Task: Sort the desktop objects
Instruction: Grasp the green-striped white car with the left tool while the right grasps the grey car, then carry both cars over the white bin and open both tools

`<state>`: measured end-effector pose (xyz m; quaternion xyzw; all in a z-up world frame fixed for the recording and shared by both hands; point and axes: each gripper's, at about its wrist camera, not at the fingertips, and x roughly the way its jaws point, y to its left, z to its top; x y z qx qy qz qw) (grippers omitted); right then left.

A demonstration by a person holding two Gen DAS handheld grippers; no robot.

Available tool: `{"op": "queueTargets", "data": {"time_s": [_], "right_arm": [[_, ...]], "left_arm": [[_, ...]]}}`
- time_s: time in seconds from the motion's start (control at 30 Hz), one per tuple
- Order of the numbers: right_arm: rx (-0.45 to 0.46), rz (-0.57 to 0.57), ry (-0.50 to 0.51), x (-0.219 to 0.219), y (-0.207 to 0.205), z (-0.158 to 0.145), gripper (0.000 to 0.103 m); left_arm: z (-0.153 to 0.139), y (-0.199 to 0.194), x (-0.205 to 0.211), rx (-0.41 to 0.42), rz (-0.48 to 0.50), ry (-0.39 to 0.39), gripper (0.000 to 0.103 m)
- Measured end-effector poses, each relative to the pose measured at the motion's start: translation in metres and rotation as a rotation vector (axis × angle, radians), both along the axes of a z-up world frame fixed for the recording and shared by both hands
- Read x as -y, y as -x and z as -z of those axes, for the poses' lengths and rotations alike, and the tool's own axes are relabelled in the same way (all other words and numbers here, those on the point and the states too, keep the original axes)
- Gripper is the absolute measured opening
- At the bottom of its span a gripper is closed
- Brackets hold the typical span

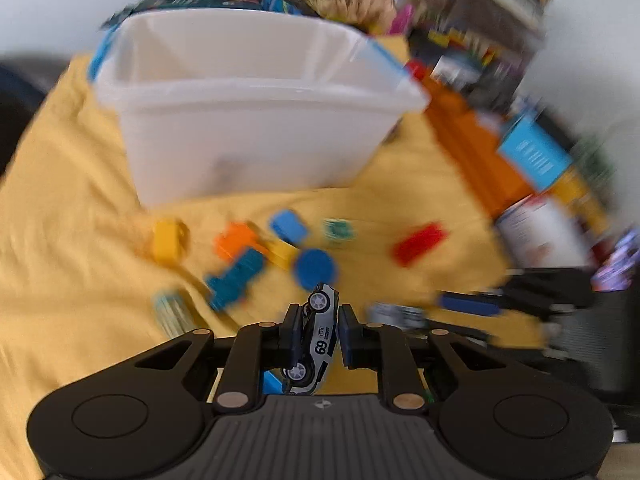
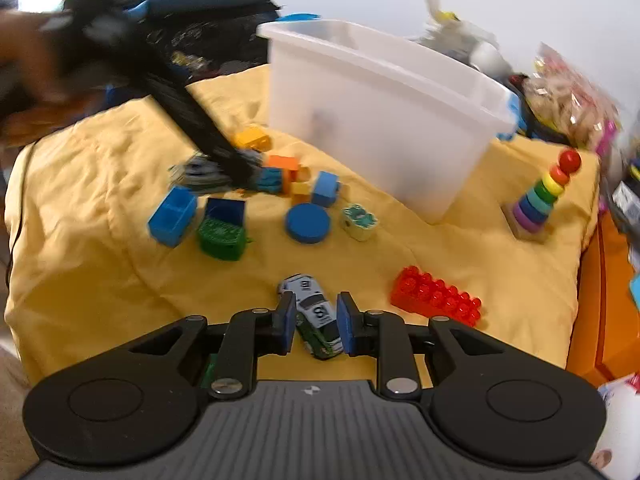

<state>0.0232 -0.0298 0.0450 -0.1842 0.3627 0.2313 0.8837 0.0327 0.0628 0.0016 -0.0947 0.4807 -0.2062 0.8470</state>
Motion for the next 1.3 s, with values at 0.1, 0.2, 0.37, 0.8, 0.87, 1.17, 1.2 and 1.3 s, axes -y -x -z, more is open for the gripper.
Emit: {"op": "queueTargets", "data": {"time_s": [0.1, 0.2, 0.37, 0.8, 0.87, 1.17, 1.2, 1.3], "right_arm": [[-0.022, 0.023, -0.029, 0.008, -0.003, 0.001, 0.025], [-0.050, 0.023, -0.048, 0.011, -0.007, 0.005, 0.026], [-0.067, 0.014, -0.058, 0.010, -0.009, 0.007, 0.026], [-0.052, -0.023, -0.043, 0.007, -0.011, 0.006, 0.033], [-0.063, -0.034, -0.032, 0.006, -0.016, 0.009, 0.037], [-0.130, -0.034, -0.032, 0.008, -0.027, 0.032, 0.043], [-0.131, -0.030, -0.035, 0.009, -0.026, 0.032, 0.041], [-0.136, -0.034, -0.035, 0.008, -0.023, 0.027, 0.033]], "left_arm": [[0.016, 0.023, -0.007, -0.111, -0.012, 0.149, 0.022], [0.050, 0.034, -0.005, -0.207, -0.034, 0.189, 0.022], [0.065, 0.043, -0.002, -0.157, -0.076, 0.083, 0.031], [0.042, 0.075, 0.053, 0.065, 0.176, -0.400, 0.051], [0.053, 0.071, 0.057, 0.037, 0.173, -0.436, 0.051], [0.058, 0.066, 0.055, 0.032, 0.100, -0.429, 0.033], [0.057, 0.066, 0.054, 0.038, 0.100, -0.436, 0.032], [0.043, 0.064, 0.054, 0.083, 0.089, -0.447, 0.033]]}}
